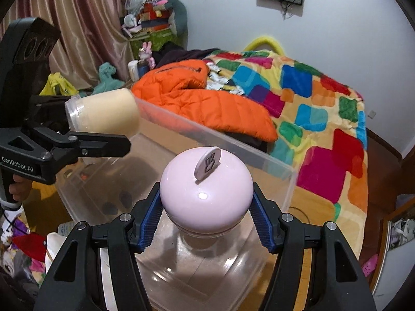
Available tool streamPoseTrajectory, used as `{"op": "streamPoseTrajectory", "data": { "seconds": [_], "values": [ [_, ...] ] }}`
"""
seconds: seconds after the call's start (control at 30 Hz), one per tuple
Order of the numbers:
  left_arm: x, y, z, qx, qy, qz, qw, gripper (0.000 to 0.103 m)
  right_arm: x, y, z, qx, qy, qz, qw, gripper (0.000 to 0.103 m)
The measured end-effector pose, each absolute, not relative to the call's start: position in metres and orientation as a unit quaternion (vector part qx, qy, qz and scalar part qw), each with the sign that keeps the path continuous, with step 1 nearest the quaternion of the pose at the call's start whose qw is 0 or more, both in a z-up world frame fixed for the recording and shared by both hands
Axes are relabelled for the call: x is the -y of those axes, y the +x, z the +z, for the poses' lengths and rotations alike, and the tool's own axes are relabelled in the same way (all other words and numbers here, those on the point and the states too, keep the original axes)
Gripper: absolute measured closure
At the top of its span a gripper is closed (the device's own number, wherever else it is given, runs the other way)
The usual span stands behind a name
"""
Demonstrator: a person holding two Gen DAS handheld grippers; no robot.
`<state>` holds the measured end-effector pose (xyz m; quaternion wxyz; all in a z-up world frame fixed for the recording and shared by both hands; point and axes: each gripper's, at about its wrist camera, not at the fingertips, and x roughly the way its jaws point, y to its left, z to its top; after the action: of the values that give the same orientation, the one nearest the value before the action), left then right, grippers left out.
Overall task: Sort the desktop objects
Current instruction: 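Lower the pink container and cream tub into the clear box and release both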
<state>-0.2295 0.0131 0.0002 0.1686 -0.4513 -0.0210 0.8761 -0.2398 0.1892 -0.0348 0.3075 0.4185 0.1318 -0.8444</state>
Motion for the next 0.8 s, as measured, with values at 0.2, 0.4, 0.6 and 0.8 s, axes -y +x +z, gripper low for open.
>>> {"op": "streamPoseTrajectory", "data": {
  "seconds": [0.2,0.4,0.6,0.8],
  "values": [
    [-0.02,-0.233,-0.01,-0.001,-0.47,0.866,0.17,0.029,-0.175,-0.24,-0.045,-0.169,0.433,-0.829,0.31,0.043],
    [-0.026,-0.234,-0.019,-0.023,-0.484,0.859,0.162,0.029,-0.168,-0.241,-0.053,-0.19,0.447,-0.818,0.307,0.043],
    [-0.032,-0.233,-0.022,-0.049,-0.493,0.853,0.164,0.029,-0.163,-0.248,-0.059,-0.191,0.469,-0.807,0.303,0.043],
    [-0.042,-0.228,-0.028,-0.095,-0.499,0.846,0.163,0.034,-0.159,-0.253,-0.064,-0.203,0.486,-0.795,0.3,0.043]
  ]
}}
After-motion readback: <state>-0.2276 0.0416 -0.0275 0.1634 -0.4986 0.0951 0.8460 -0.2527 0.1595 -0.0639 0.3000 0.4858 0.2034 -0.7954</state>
